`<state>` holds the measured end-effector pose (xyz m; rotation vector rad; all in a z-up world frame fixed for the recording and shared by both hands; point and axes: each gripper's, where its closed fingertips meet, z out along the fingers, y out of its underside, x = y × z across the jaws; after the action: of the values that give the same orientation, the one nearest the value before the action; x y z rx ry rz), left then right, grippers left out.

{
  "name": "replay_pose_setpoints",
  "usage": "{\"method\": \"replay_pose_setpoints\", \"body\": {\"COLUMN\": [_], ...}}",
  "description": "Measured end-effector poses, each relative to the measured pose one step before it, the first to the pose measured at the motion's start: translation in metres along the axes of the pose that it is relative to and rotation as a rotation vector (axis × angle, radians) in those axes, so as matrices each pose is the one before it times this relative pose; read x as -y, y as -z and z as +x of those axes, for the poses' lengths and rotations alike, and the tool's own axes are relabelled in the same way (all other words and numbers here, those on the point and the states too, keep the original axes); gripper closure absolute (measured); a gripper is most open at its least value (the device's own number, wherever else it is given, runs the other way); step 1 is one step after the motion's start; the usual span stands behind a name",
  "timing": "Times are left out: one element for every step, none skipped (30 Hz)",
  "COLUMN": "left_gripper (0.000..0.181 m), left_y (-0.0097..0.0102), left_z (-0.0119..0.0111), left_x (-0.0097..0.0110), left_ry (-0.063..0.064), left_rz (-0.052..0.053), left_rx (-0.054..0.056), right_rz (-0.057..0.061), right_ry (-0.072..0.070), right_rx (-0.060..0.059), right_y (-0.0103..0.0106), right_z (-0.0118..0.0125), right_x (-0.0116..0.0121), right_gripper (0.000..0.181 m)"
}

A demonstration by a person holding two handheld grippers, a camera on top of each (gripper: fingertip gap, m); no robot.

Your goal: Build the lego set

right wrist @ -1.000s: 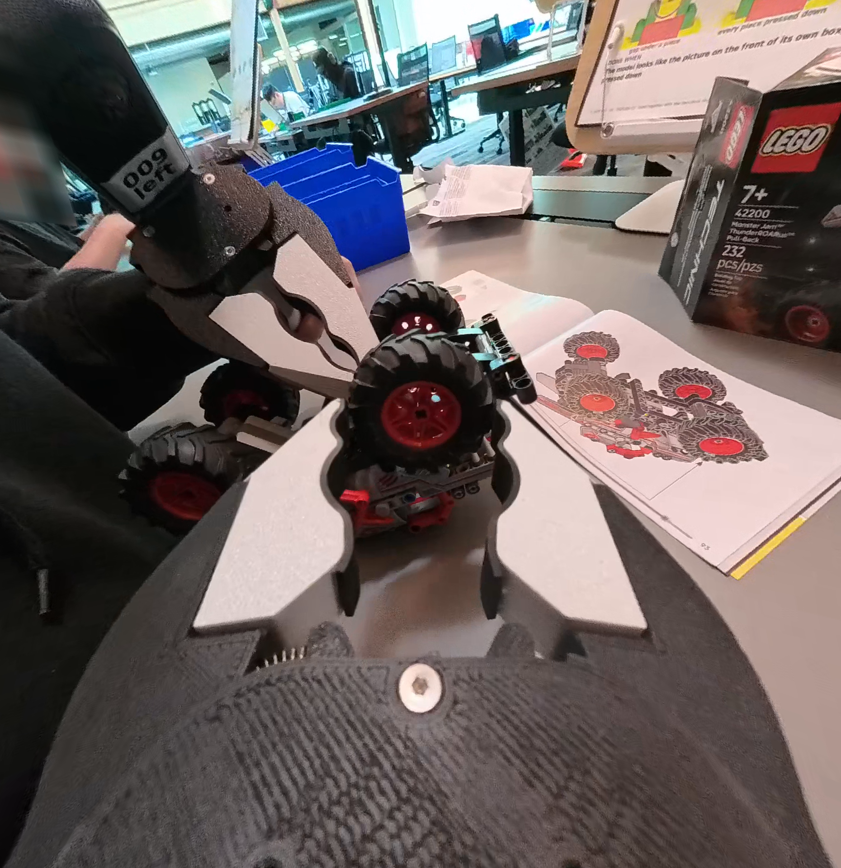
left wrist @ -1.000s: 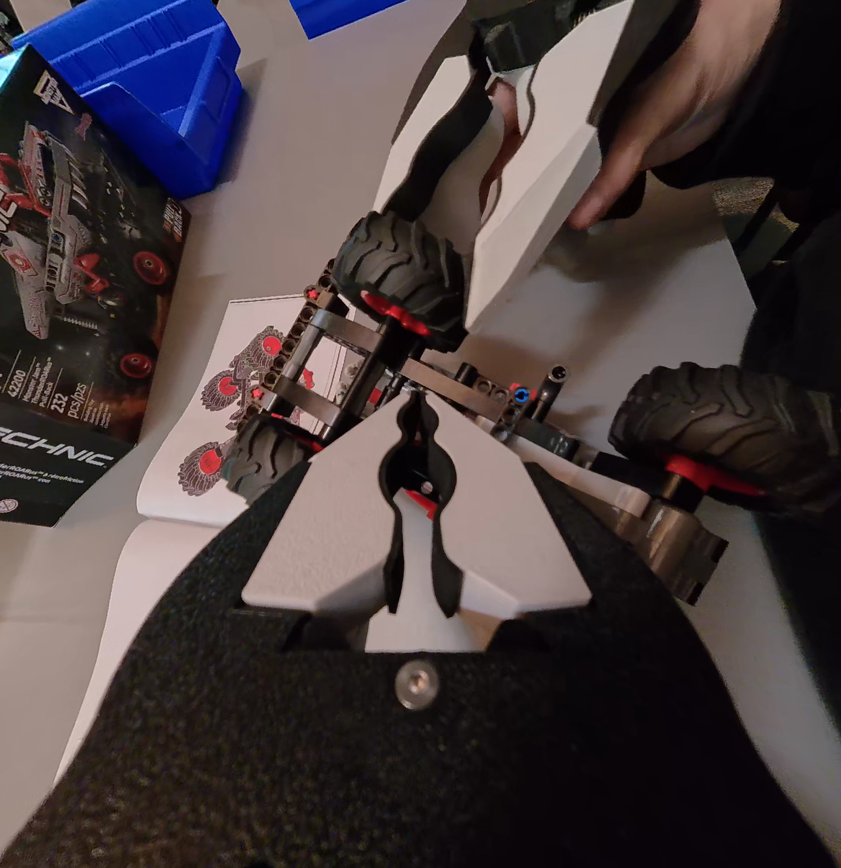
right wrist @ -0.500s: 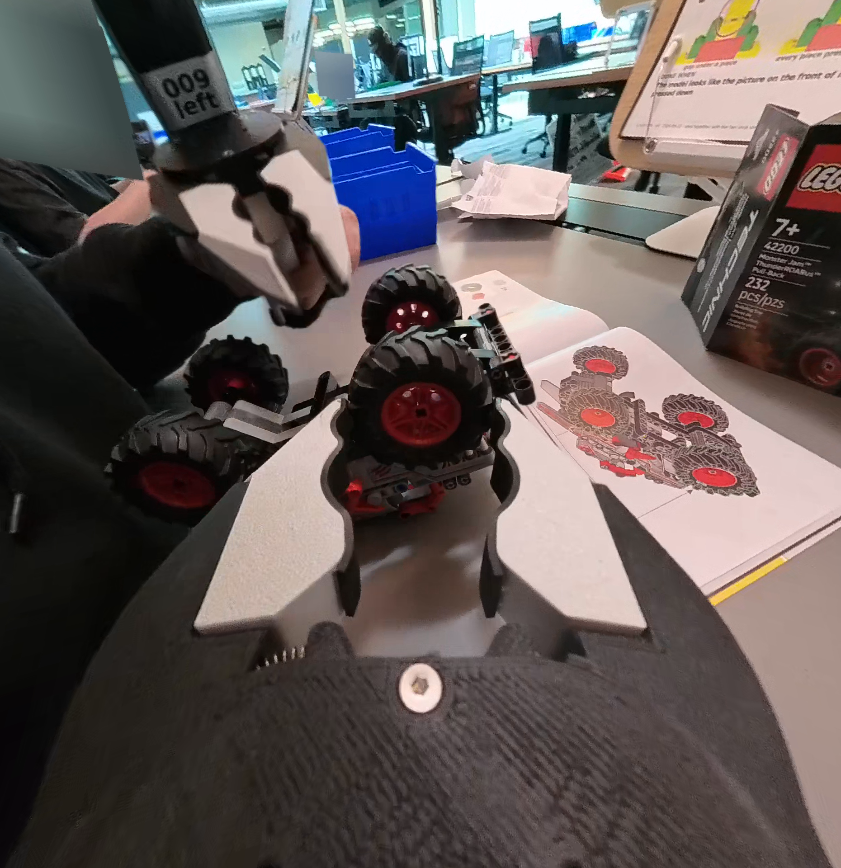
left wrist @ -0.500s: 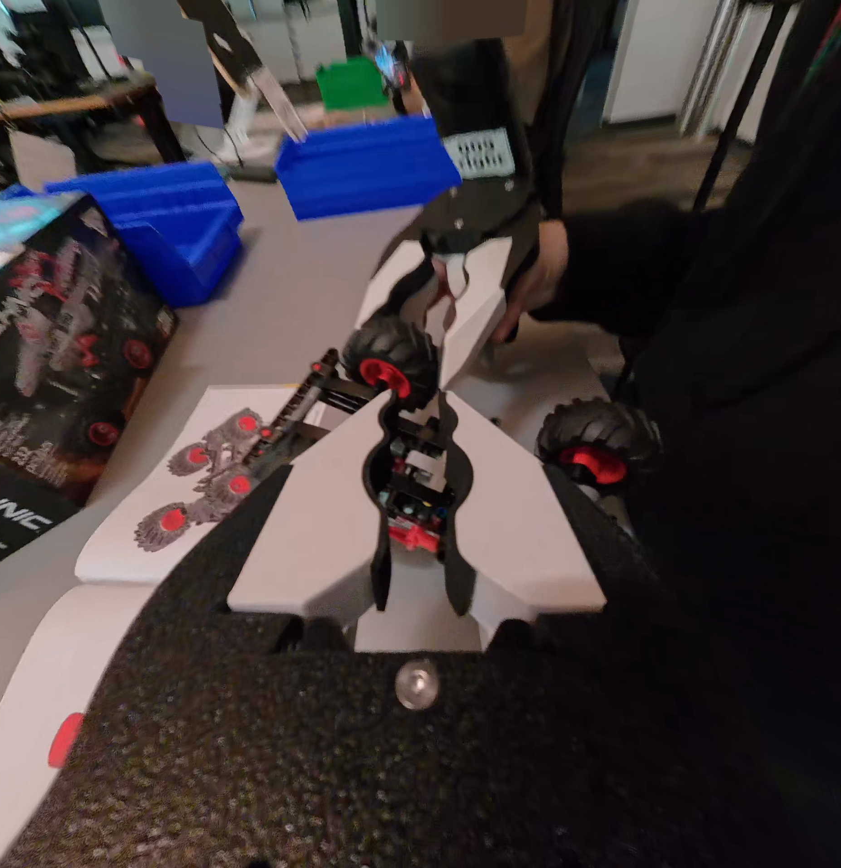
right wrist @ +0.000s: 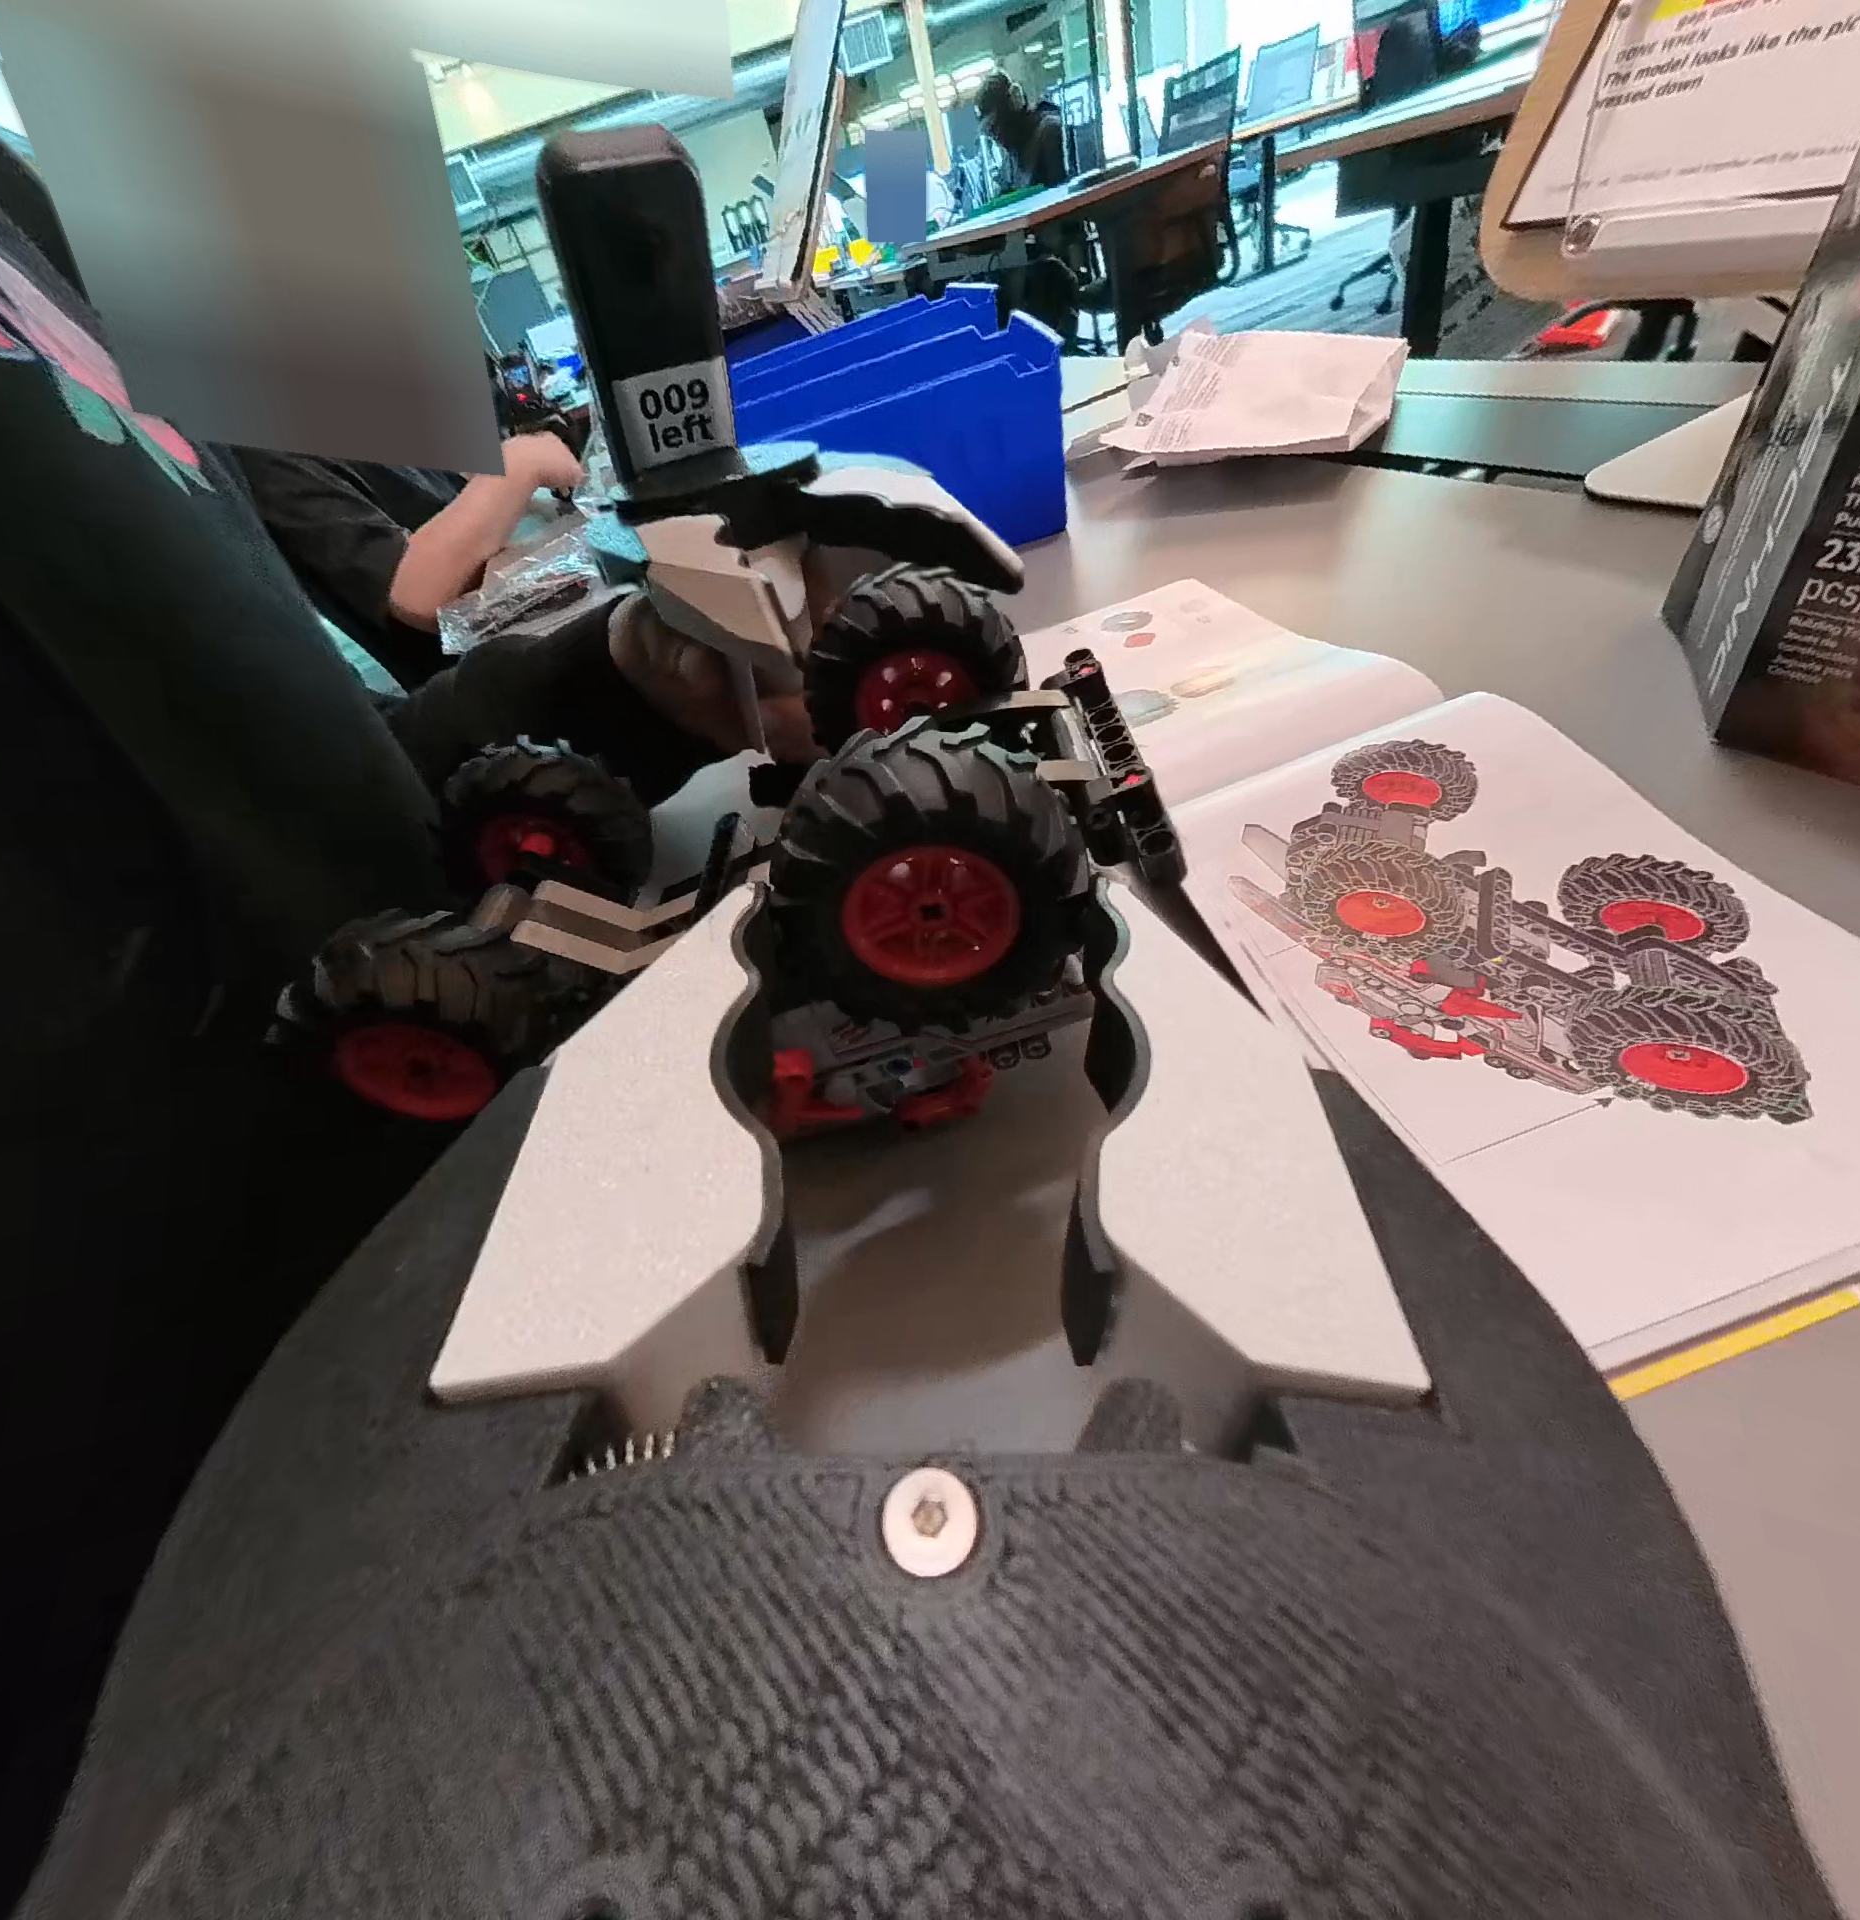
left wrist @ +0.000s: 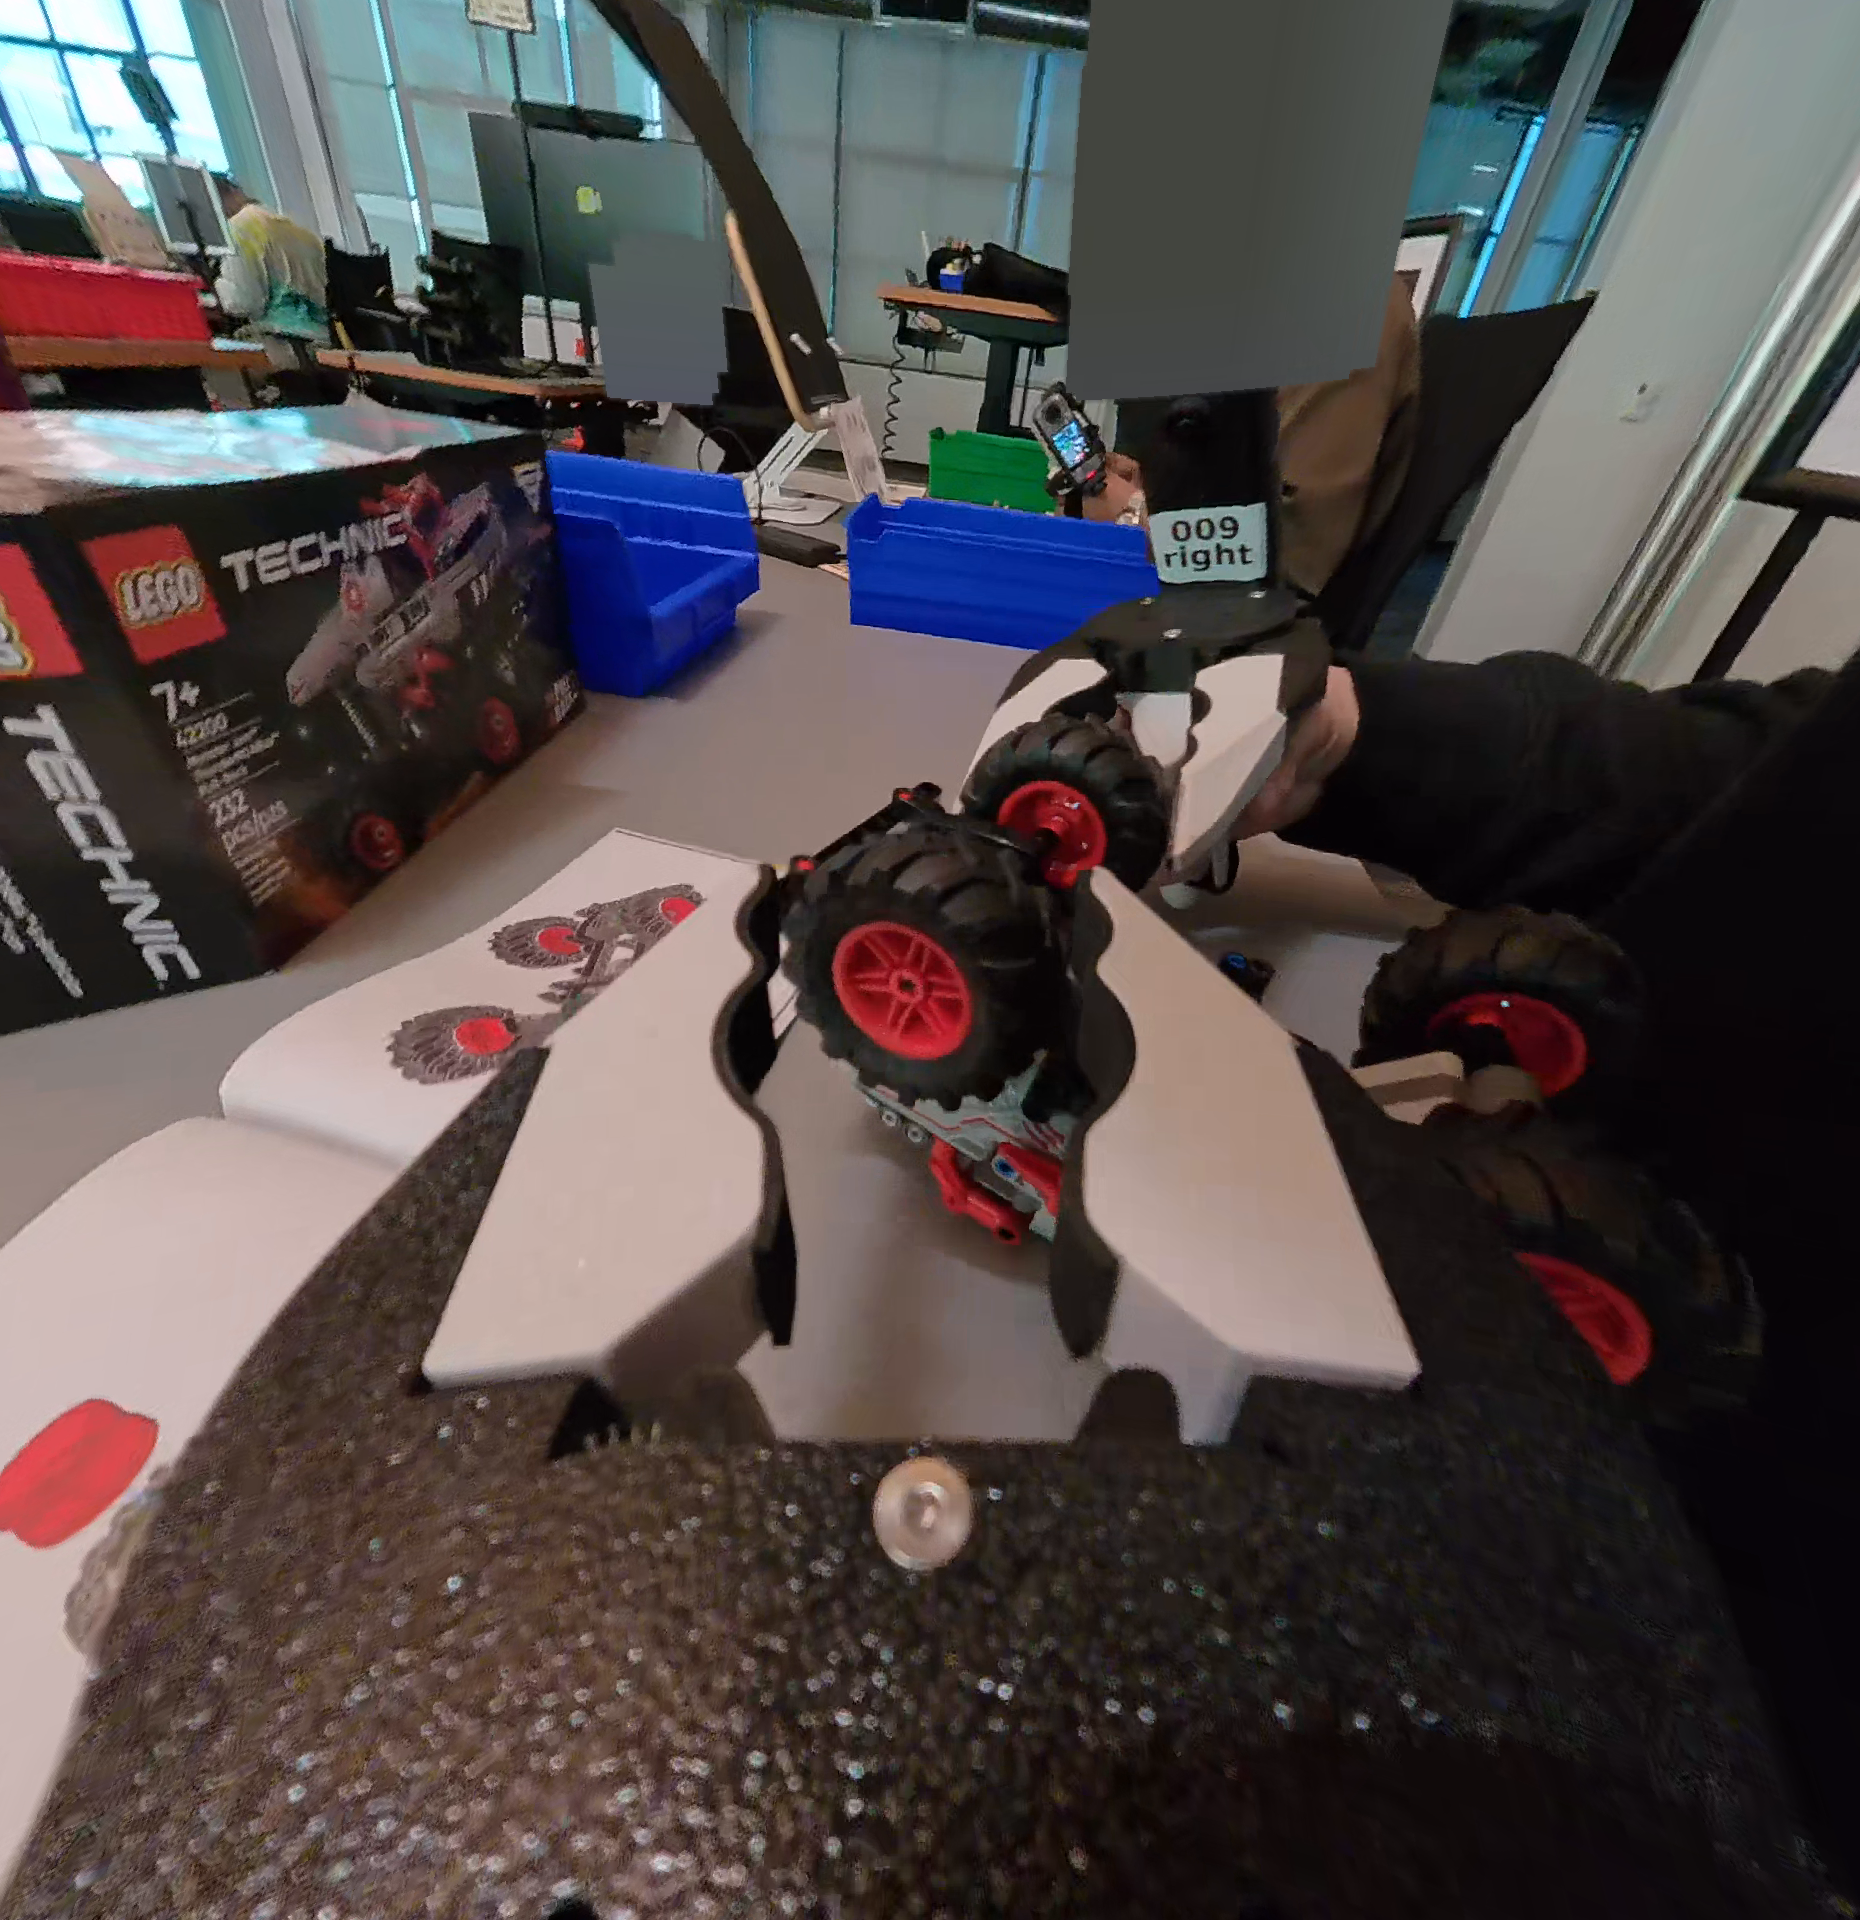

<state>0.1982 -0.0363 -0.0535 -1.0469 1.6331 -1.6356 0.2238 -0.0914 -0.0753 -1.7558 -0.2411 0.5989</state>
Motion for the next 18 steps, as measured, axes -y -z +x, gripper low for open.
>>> {"method": "replay_pose_setpoints", "body": {"left_gripper": [0.126, 0.124, 0.123, 0.122, 0.121, 0.12, 0.12, 0.119, 0.118, 0.118, 0.118, 0.118, 0.118, 0.117, 0.116, 0.115, 0.115, 0.115], "left_y": [0.00087, 0.00079, 0.00067, 0.00036, 0.00022, 0.00017, -0.00011, 0.0, 0.0002, 0.0003, 0.00019, 0.0, -0.00034, -0.00074, -0.001, -0.00096, -0.00094, -0.0009], "left_z": [-0.00222, -0.00176, -0.00161, -0.00095, 0.00016, 0.00075, 0.00036, -0.00001, -0.00011, 0.00021, 0.00039, 0.00086, 0.00115, 0.0008, 0.0007, 0.00137, 0.00189, 0.00157], "left_x": [-0.00255, -0.00228, -0.00193, -0.00156, -0.00029, 0.0002, -0.00044, -0.0003, -0.00028, -0.00037, -0.00024, -0.00044, -0.00106, -0.00159, -0.0016, -0.00099, -0.00043, -0.00017], "left_ry": [0.0046, 0.0016, 0.0044, 0.0065, 0.0085, 0.0093, 0.0087, 0.0095, 0.0095, 0.0078, 0.0051, 0.0006, -0.0032, -0.0033, -0.002, -0.0019, -0.0013, -0.0001], "left_rz": [-0.0081, -0.0071, -0.007, -0.0073, -0.0017, 0.0011, -0.001, 0.0005, 0.002, 0.0018, 0.0014, -0.0016, -0.0066, -0.0101, -0.0098, -0.0059, -0.0014, 0.0011], "left_rx": [0.0111, 0.0105, 0.0098, 0.0066, 0.0002, -0.0039, -0.0025, -0.0011, -0.0018, -0.0031, -0.0037, -0.0049, -0.0059, -0.0029, -0.0018, -0.006, -0.008, -0.0068], "right_rz": [0.0074, 0.0078, 0.0068, 0.007, 0.0068, 0.0041, 0.0034, 0.0027, 0.0025, 0.0022, 0.0026, 0.003, 0.0037, 0.0037, 0.0023, 0.0012, 0.0004, -0.0006], "right_ry": [-0.0106, -0.015, -0.018, -0.0124, -0.0073, -0.0066, -0.009, -0.0058, -0.0039, -0.0054, -0.0034, -0.001, -0.0033, -0.0037, -0.0021, -0.0018, -0.001, -0.0007], "right_rx": [0.008, 0.0043, 0.0027, 0.0047, 0.0087, 0.0076, 0.0065, 0.0048, 0.0036, 0.0047, 0.0043, 0.0031, 0.003, 0.0044, 0.0037, 0.0032, 0.003, 0.0026], "right_y": [-0.00003, -0.0001, -0.00011, -0.00013, -0.00012, -0.00019, -0.00023, -0.0003, -0.00023, -0.00038, -0.0004, -0.00038, -0.0005, -0.00037, -0.00034, -0.00025, -0.00014, -0.0001], "right_z": [0.00004, 0.00069, 0.00112, 0.00051, -0.00042, -0.00049, -0.00013, -0.00003, 0.00008, -0.00009, -0.00016, -0.00009, -0.0002, -0.00035, -0.0005, -0.00044, -0.00064, -0.0004], "right_x": [0.00002, -0.00007, -0.00003, 0.00011, 0.00019, 0.00018, 0.00025, 0.00003, 0.00014, 0.00017, 0.00032, 0.00028, 0.0004, 0.0003, 0.00019, 0.00012, 0.0, -0.00018], "right_gripper": [0.123, 0.123, 0.123, 0.123, 0.123, 0.123, 0.122, 0.122, 0.122, 0.123, 0.123, 0.123, 0.123, 0.123, 0.123, 0.123, 0.123, 0.123]}}
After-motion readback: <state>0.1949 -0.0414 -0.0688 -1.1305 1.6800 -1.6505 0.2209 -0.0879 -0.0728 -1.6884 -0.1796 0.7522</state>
